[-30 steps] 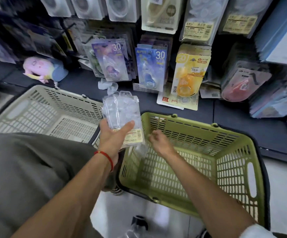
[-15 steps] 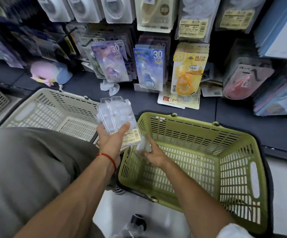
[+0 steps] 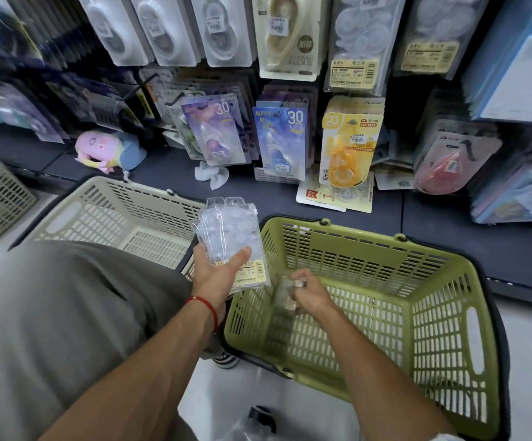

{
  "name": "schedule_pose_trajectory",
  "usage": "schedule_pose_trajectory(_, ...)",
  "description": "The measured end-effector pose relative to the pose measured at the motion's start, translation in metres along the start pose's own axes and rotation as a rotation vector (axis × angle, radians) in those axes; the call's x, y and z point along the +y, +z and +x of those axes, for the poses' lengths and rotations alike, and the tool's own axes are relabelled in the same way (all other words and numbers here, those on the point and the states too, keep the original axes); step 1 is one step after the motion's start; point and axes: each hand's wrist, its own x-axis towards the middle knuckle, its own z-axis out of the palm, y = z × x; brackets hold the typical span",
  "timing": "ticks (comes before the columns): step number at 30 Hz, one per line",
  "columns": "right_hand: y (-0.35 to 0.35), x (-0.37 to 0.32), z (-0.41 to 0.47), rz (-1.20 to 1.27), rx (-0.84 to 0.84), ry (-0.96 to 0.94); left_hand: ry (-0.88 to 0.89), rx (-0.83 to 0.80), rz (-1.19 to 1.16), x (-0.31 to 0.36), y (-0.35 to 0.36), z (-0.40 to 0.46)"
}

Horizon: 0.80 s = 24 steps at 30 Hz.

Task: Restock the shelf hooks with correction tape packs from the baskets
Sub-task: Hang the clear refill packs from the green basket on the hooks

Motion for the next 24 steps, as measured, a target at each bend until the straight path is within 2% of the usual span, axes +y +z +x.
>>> schedule_pose_trajectory(2,-0.031,0.009,-0.006,0.082,0.076,0.047,0.017,0.007,0.022,-0.001,0.003,0.0)
schedule_pose_trajectory(4,-0.063,0.015,-0.018,0.142,0.079,0.042,0.025,0.022,0.056,-0.002,0.009,-0.001)
schedule_pose_trajectory(8,-0.126,0.004,-0.059,0.322,-0.043,0.02,0.079,0.095,0.067,-0.003,0.026,-0.009)
schedule_pose_trajectory(10,-0.153,-0.012,-0.083,0.426,-0.11,-0.06,0.093,0.088,0.061,0.001,0.036,-0.014)
schedule_pose_trajectory(12,-0.168,-0.035,-0.106,0.475,-0.149,-0.151,0.062,0.019,0.05,0.007,0.049,-0.023)
schedule_pose_trajectory(14,-0.174,-0.066,-0.122,0.49,-0.115,-0.209,0.046,-0.074,0.017,0.017,0.065,-0.037)
schedule_pose_trajectory(19,-0.174,-0.15,-0.156,0.393,-0.123,-0.345,0.201,-0.309,-0.057,0.067,0.099,-0.072)
schedule_pose_trajectory(21,-0.176,-0.177,-0.166,0.314,-0.042,-0.39,0.299,-0.359,-0.019,0.091,0.11,-0.077)
schedule_pose_trajectory(24,-0.182,-0.206,-0.178,0.189,0.169,-0.455,0.398,-0.432,0.032,0.126,0.124,-0.077)
